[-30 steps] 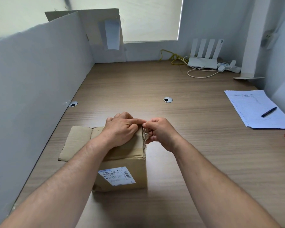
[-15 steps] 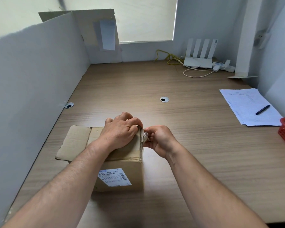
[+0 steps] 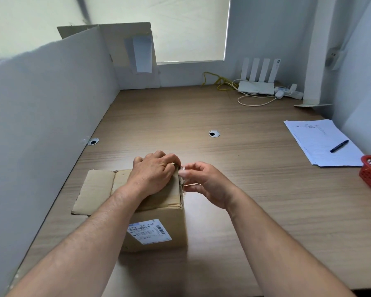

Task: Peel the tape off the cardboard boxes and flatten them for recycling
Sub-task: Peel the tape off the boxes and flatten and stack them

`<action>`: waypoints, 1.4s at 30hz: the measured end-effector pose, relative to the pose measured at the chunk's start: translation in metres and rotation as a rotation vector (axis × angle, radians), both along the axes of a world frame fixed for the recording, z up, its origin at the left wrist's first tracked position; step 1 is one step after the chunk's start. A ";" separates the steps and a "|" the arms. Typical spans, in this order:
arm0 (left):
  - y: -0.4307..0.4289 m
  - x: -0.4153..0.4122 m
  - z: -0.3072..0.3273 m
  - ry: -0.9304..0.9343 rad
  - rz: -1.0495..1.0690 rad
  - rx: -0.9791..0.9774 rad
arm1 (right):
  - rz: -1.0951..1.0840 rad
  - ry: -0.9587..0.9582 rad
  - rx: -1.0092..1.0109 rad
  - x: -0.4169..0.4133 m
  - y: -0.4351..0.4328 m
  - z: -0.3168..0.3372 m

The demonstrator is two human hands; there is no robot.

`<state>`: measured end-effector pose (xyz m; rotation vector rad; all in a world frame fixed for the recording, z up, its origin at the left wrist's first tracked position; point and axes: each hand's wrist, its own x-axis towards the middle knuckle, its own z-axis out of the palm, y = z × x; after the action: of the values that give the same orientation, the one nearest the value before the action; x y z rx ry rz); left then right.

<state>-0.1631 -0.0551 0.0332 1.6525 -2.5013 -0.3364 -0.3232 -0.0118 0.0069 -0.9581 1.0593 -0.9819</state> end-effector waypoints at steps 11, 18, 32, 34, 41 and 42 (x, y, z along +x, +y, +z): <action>0.039 0.032 0.000 -0.275 -0.043 0.125 | -0.140 0.100 -0.114 0.013 0.000 -0.003; 0.044 0.033 0.010 0.429 0.058 -0.093 | -0.115 0.157 -0.441 0.025 -0.003 0.062; 0.088 0.055 -0.111 0.763 0.253 0.341 | 0.373 1.092 -0.474 0.054 0.022 -0.011; 0.088 0.057 -0.117 0.783 0.262 0.378 | 0.351 1.085 -0.471 0.051 0.024 -0.019; 0.078 0.055 -0.112 1.047 0.396 0.407 | 0.281 0.945 -0.475 0.046 0.015 -0.018; 0.075 0.054 -0.109 1.091 0.463 0.371 | 0.212 0.883 -0.446 0.044 0.012 -0.017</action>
<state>-0.1087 0.0195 -0.0757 1.4610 -1.2712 -1.2641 -0.2795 -0.0001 -0.0105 -1.9339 1.4334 -0.6117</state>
